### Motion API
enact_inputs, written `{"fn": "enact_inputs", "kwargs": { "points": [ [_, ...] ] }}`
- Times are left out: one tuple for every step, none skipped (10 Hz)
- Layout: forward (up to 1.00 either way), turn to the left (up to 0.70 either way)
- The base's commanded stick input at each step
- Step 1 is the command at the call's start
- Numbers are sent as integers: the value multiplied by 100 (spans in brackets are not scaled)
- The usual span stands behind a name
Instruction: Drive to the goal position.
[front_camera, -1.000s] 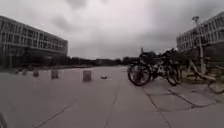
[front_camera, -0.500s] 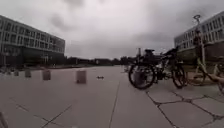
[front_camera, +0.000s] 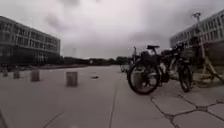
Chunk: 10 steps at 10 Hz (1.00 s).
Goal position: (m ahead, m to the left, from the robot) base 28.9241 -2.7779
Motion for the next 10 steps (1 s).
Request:
{"fn": "enact_inputs", "kwargs": {
  "points": [
    [100, 4],
    [100, 0],
    [100, 9],
    [100, 27],
    [100, 27],
    [100, 24],
    [100, 0],
    [100, 0],
    [100, 0],
    [100, 0]
  ]
}}
